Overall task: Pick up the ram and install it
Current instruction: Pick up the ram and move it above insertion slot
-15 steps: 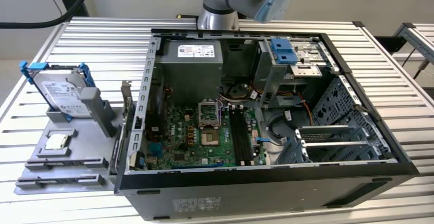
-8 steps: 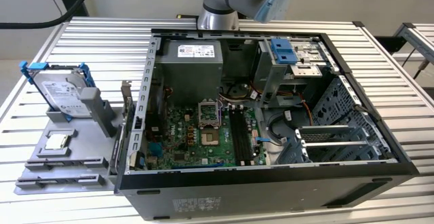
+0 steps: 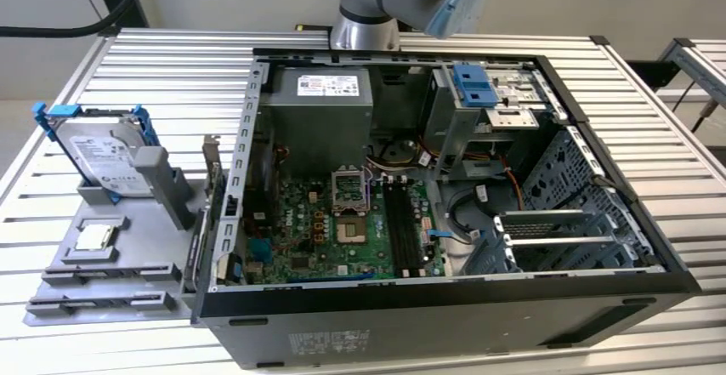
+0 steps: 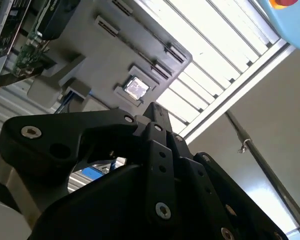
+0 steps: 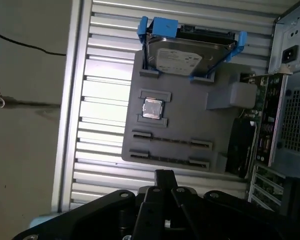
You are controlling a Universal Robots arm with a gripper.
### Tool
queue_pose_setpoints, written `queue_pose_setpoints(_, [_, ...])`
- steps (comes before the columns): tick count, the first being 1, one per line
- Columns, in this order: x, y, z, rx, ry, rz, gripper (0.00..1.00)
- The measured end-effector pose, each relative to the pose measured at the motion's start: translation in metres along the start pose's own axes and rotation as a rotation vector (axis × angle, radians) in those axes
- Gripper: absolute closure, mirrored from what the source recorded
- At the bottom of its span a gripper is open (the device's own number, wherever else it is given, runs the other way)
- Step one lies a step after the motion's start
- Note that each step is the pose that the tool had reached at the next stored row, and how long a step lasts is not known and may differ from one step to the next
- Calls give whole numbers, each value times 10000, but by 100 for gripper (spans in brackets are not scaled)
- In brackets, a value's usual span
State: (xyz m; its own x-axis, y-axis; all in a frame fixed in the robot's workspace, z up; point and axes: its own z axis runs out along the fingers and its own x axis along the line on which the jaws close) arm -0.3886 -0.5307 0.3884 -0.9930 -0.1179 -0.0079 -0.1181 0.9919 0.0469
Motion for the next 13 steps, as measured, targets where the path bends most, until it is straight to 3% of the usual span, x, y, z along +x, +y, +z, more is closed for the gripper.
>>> queue_pose_setpoints(9, [-1,0,0,1,6,-97,100])
queue_pose_setpoints(13, [0,0,-3,6,30,-600,100])
